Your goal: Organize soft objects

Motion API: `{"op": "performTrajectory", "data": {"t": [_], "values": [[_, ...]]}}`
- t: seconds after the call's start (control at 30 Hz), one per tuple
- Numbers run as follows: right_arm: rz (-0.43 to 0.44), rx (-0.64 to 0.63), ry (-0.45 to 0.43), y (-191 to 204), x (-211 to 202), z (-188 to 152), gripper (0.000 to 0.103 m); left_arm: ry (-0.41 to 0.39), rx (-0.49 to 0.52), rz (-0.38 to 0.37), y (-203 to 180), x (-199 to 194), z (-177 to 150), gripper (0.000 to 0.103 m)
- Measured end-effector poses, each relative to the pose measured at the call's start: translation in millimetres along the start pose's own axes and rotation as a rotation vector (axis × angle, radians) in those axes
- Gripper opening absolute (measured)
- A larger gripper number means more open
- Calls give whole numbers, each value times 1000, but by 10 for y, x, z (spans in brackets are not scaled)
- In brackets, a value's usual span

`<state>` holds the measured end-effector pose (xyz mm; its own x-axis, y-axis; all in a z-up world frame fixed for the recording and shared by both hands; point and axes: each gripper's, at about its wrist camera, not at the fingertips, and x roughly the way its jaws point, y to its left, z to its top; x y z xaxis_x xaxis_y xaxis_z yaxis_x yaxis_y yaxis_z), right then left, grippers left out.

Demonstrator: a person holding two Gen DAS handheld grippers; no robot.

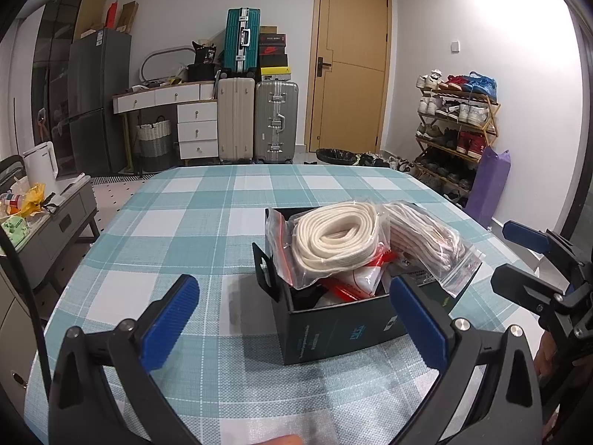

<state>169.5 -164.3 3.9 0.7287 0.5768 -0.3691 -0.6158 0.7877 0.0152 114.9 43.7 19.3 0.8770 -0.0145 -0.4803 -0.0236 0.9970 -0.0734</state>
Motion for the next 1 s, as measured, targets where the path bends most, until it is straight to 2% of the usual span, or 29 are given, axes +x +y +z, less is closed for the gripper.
{"op": "performTrajectory", "data": {"t": [1.0], "values": [[-4, 1, 2, 2, -9, -3, 102, -11, 7, -2, -17, -21, 5, 103]]}}
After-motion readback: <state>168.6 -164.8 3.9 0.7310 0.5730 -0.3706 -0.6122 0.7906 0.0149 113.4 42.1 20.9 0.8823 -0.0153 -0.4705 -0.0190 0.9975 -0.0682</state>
